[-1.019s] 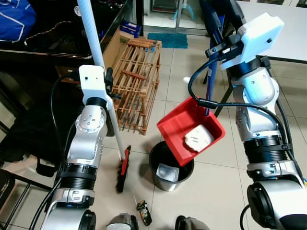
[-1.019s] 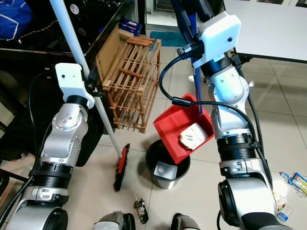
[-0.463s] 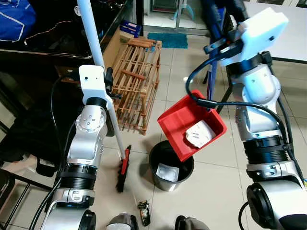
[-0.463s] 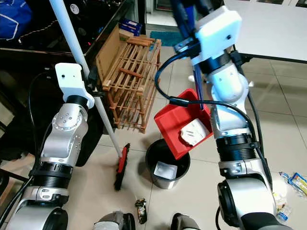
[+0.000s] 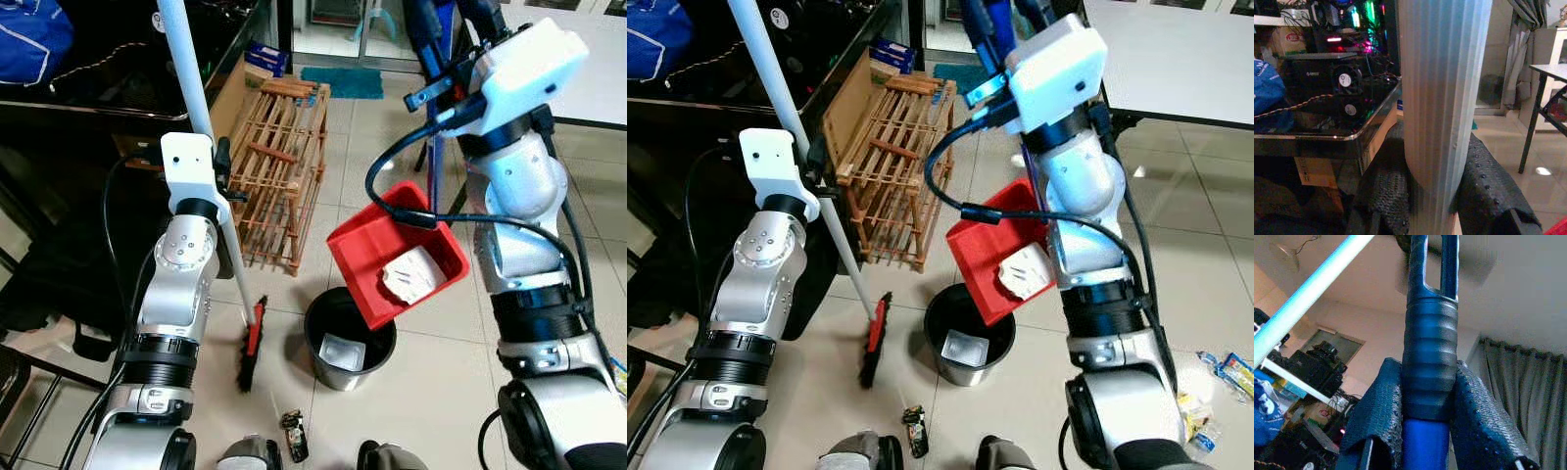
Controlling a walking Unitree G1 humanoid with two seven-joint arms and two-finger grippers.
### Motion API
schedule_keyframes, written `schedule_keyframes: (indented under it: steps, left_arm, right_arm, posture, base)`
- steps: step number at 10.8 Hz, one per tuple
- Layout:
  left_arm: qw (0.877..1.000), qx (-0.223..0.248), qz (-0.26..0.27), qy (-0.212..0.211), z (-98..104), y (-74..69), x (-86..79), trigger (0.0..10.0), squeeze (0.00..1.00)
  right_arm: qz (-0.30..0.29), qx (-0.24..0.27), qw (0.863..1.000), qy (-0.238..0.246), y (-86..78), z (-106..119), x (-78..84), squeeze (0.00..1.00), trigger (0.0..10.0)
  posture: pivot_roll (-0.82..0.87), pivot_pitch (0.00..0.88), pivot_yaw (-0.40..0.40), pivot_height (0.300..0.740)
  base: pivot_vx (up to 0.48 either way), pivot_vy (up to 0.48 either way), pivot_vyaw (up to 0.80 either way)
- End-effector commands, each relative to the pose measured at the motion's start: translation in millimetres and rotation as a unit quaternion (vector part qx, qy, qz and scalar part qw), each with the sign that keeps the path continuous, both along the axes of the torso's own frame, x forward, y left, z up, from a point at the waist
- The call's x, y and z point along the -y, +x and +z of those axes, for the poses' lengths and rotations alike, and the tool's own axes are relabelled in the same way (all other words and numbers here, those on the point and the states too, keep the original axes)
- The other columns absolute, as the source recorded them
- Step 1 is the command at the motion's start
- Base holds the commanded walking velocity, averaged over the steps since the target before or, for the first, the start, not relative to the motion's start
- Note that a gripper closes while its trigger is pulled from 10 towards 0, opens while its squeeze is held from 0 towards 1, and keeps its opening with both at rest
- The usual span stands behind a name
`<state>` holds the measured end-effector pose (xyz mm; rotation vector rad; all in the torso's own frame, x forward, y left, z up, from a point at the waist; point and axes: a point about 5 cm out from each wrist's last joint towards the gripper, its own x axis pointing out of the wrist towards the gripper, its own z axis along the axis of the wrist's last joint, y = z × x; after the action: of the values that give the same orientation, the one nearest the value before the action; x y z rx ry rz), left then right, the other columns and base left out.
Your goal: Sweep floor
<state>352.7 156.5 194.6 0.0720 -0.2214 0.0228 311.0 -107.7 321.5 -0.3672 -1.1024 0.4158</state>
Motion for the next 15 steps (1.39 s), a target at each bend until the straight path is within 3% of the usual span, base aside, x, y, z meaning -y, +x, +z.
schedule_keyframes:
  steps: [1, 2, 3, 4, 5, 7, 10, 15]
  left_arm:
    - [0.999, 0.034, -0.005, 0.006, 15.1, 1.6, 3.5, 10.0, 0.0]
    - [0.999, 0.034, -0.005, 0.005, 14.8, 1.5, 4.0, 10.0, 0.0]
    - [0.999, 0.034, -0.005, 0.005, 14.6, 1.5, 3.8, 10.0, 0.0]
    - [0.999, 0.034, -0.004, 0.005, 14.6, 1.5, 3.6, 10.0, 0.0]
    - [0.999, 0.033, -0.004, 0.004, 14.5, 1.5, 3.6, 10.0, 0.0]
    - [0.999, 0.034, -0.004, 0.004, 14.8, 1.8, 4.3, 10.0, 0.0]
    - [0.999, 0.033, -0.004, 0.003, 13.7, 1.1, 4.9, 10.0, 0.0]
    - [0.999, 0.034, -0.004, 0.001, 13.3, 1.0, 6.1, 10.0, 0.0]
  right_arm:
    - [0.008, 0.038, 0.999, -0.008, -9.5, 9.3, -4.2, 0.0, 10.0]
    - [0.008, 0.036, 0.999, -0.015, -9.5, 7.2, -6.2, 0.0, 10.0]
    - [0.031, -0.037, 0.997, 0.059, 1.0, 6.1, -1.1, 0.0, 10.0]
    - [0.017, -0.033, 0.997, 0.064, 2.3, 8.7, 2.5, 0.0, 10.0]
    - [0.003, -0.007, 1.0, 0.025, -0.8, 7.7, -0.3, 0.0, 10.0]
    - [0.027, -0.063, 0.993, 0.096, 7.0, 8.3, 6.7, 0.0, 10.0]
    - [0.005, -0.003, 0.999, 0.031, -3.5, 7.8, -1.3, 0.0, 10.0]
    - [-0.011, 0.063, 0.998, -0.012, -15.6, 4.6, -12.1, 0.0, 10.0]
  posture:
    - [-0.03, 0.076, 0.005, 0.74]
    - [-0.03, 0.076, 0.003, 0.74]
    - [-0.03, 0.076, 0.003, 0.74]
    - [-0.03, 0.076, -0.002, 0.74]
    - [-0.03, 0.076, -0.002, 0.74]
    - [-0.03, 0.078, -0.003, 0.74]
    - [-0.03, 0.077, -0.004, 0.74]
    - [-0.03, 0.078, -0.005, 0.74]
  base:
    - [0.0, 0.0, 0.0]
    - [0.0, 0.0, 0.0]
    - [0.0, 0.0, 0.0]
    - [0.0, 0.0, 0.0]
    - [0.0, 0.0, 0.0]
    - [0.0, 0.0, 0.0]
    - [0.0, 0.0, 0.0]
    - [0.0, 0.0, 0.0]
